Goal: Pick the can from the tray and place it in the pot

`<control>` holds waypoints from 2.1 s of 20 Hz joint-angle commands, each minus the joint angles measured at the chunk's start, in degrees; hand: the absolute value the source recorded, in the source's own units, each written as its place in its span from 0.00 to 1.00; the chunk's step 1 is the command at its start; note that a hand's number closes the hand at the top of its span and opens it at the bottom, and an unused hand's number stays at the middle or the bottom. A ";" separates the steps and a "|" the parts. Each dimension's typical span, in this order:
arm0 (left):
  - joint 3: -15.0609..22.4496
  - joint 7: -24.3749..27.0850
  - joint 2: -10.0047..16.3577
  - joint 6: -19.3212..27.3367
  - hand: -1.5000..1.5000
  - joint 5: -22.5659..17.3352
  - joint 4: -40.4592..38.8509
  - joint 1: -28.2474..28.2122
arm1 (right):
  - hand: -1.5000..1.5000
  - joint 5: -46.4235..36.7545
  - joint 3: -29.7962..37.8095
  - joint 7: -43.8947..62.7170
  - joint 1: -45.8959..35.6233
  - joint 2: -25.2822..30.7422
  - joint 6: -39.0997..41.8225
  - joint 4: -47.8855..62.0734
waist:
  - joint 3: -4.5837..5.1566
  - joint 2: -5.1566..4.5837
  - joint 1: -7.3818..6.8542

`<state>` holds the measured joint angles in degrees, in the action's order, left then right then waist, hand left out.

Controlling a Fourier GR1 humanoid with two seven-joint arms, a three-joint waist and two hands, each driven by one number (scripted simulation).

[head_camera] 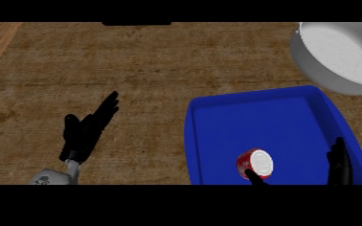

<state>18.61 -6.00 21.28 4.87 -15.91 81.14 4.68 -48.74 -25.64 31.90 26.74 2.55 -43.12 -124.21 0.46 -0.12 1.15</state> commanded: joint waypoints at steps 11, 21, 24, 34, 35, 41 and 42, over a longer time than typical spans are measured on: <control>-3.22 1.84 -0.64 -4.94 0.50 -0.16 -5.11 2.32 | 0.00 -5.93 -5.94 30.96 -6.92 -2.53 21.96 0.12 | -0.41 0.08 -1.08; -5.02 -1.11 -3.58 -5.10 0.50 4.58 -2.92 1.13 | 0.00 0.53 -1.08 18.33 0.19 2.74 12.91 1.03 | -0.48 0.19 -0.81; -4.71 1.99 -6.23 -4.87 0.50 6.33 -6.54 1.05 | 0.00 1.38 -2.26 17.41 -0.39 1.44 12.36 -0.14 | -0.46 0.17 -0.78; -5.56 1.77 -5.04 -7.04 0.50 6.21 -2.16 -2.66 | 0.00 27.13 -0.07 -7.17 0.26 3.17 1.46 7.29 | -0.54 0.25 -1.02; -5.76 1.09 -7.92 -5.37 0.50 7.10 -6.51 2.30 | 0.00 26.80 -3.07 -10.29 0.88 1.01 -0.38 10.50 | -0.52 0.17 -0.65; -7.11 1.04 -6.57 -7.80 0.50 7.77 -4.48 0.07 | 0.00 42.19 3.81 -23.76 0.27 1.36 1.86 17.01 | -0.51 0.19 -0.83; -6.85 -1.25 -7.92 -6.62 0.50 7.99 -4.14 1.81 | 0.00 42.28 2.25 -24.88 -1.33 -1.63 1.44 21.03 | -0.51 0.17 -0.87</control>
<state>12.14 -5.09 14.38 -1.56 -8.47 78.05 5.28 -13.39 -24.94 14.06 27.02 3.03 -42.10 -109.39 -0.06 0.40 0.31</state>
